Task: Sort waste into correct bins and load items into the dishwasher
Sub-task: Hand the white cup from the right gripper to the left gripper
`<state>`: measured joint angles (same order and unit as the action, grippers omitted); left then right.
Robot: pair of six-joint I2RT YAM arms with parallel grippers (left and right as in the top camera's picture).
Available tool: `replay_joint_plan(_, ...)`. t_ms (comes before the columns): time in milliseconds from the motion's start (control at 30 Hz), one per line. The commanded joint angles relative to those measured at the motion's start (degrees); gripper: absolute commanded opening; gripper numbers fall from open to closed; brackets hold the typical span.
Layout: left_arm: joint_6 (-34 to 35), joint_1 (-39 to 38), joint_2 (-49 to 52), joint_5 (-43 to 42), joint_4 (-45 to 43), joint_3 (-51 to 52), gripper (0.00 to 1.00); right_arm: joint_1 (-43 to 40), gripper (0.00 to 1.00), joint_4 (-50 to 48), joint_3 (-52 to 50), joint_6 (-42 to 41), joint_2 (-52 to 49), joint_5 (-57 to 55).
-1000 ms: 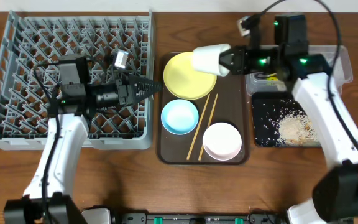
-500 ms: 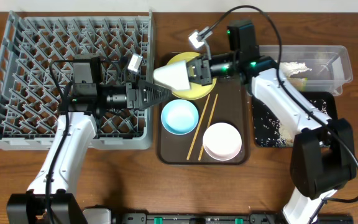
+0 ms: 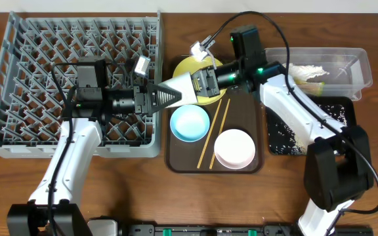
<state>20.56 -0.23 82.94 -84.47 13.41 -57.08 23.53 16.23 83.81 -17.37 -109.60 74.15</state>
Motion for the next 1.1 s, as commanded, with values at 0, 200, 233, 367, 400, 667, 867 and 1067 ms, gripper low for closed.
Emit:
replay_joint_plan(0, -0.85, -0.11, -0.2, 0.07, -0.28, -0.9, 0.88, 1.09, 0.01, 0.2, -0.04, 1.77, 0.09, 0.68)
replay_joint_plan(200, -0.7, -0.11, -0.2, 0.15, -0.52, -0.9, 0.5, 1.4, 0.01, 0.24, -0.04, 1.75, 0.09, 1.16)
replay_joint_plan(233, -0.59, -0.11, -0.2, 0.37, -0.61, -0.9, 0.45, 1.49, 0.01, 0.35, -0.04, 1.75, 0.09, 1.16)
replay_joint_plan(367, 2.73, -0.11, -0.2, 4.7, -0.72, -0.9, 0.44, 1.88, 0.01, 0.52, -0.04, 1.75, 0.09, 1.16)
replay_joint_plan(400, 2.97, -0.11, -0.2, 5.29, -0.76, -0.9, 0.44, 1.95, 0.01, 0.63, -0.04, 1.75, 0.09, 1.18)
replay_joint_plan(667, 6.19, -0.11, -0.2, 5.64, -5.03, -0.9, 0.66, 2.23, 0.01, 1.38, -0.04, 1.79, 0.09, 1.14)
replay_joint_plan(867, 6.16, -0.11, -0.2, 5.68, -5.25, -0.9, 0.65, 2.43, 0.01, 1.4, -0.04, 1.79, 0.09, 1.14)
replay_joint_plan(1067, 6.64, -0.11, -0.2, 5.7, -7.76, -0.9, 0.45, 2.45, 0.01, 1.6, -0.04, 1.79, 0.09, 1.84)
